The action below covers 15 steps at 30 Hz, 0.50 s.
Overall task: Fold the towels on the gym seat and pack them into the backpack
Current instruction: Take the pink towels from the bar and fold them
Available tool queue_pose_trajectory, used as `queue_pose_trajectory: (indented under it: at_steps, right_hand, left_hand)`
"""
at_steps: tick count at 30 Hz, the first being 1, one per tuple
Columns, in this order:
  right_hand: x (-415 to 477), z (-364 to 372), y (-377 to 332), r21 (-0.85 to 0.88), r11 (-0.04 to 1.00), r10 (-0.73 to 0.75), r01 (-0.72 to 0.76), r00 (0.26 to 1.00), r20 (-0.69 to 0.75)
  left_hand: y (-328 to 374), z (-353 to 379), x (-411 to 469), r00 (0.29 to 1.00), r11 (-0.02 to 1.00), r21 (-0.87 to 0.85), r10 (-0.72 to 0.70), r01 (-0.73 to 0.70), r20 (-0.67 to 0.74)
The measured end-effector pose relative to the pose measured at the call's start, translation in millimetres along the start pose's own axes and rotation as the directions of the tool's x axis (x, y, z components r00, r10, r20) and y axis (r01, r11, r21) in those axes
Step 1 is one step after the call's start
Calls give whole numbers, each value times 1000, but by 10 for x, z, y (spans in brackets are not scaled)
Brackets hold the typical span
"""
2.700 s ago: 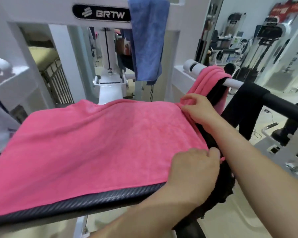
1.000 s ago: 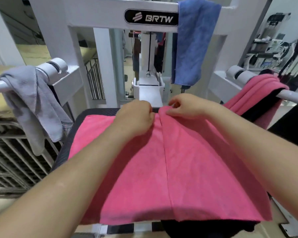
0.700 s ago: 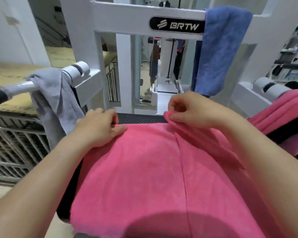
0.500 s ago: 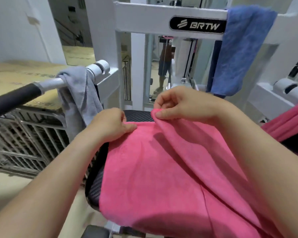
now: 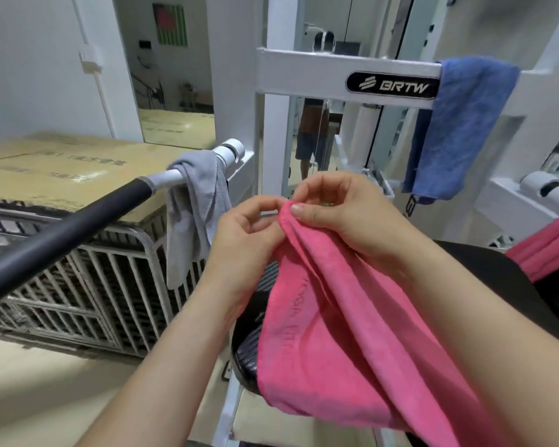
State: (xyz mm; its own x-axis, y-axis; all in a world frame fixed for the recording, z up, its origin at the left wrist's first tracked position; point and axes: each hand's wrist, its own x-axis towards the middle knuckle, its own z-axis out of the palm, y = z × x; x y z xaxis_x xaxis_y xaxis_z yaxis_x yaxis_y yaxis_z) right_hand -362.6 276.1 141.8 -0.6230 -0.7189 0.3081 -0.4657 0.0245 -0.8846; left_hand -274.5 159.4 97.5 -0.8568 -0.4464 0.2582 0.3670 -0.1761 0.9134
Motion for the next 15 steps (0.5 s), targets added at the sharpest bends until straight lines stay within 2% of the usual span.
queue_pose_trajectory:
  at_steps: [3, 8, 9, 11, 13, 15]
  right_hand:
    - [-55, 17, -55, -124, 992, -29, 17, 995, -94]
    - [-164, 60, -106, -131, 991, -45, 34, 995, -86]
    - [-186, 14, -121, -133, 991, -15, 12, 1000, -20]
    - [-234, -150, -171, -115, 990, 99, -77, 975, 201]
    - [-273, -353, -225, -147, 974, 213, -170, 904, 372]
    - [-263, -521, -271, -295, 924, 361, -242, 807, 468]
  left_hand:
    - [62, -45, -54, 999, 999, 30, 10, -11, 42]
    - [96, -18, -148, 993, 986, 123, 119, -117, -8]
    - [114, -28, -155, 988, 979, 140, 154, -152, -4]
    - [179, -74, -156, 975, 961, 163, 221, -222, 23]
    - [262, -152, -128, 974, 971, 75, 225, -225, 7]
    - [349, -238, -86, 985, 984, -53, 166, -168, -36]
